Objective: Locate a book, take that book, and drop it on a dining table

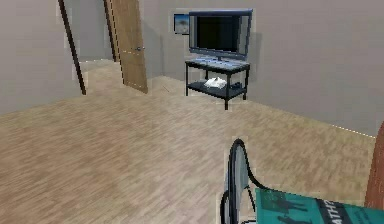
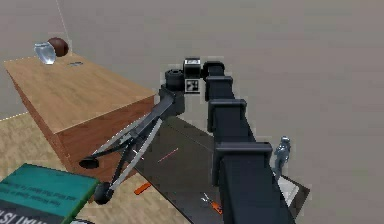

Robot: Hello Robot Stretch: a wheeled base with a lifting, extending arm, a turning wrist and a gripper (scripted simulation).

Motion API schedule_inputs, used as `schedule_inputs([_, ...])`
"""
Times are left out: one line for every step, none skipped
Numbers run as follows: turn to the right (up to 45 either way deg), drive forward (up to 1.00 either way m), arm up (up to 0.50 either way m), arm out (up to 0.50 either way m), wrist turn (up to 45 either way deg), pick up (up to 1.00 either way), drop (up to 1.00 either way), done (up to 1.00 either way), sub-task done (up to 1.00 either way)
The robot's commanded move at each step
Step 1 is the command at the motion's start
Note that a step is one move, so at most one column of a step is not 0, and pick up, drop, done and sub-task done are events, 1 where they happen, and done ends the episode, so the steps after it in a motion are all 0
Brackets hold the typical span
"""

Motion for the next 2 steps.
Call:
schedule_inputs([0.0, 0.00, 0.00, -0.30, 0.0, 0.00, 0.00, 0.00, 0.00])
schedule_inputs([0.0, 0.00, 0.00, 0.00, -45.0, 0.00, 0.00, 0.00, 0.00])
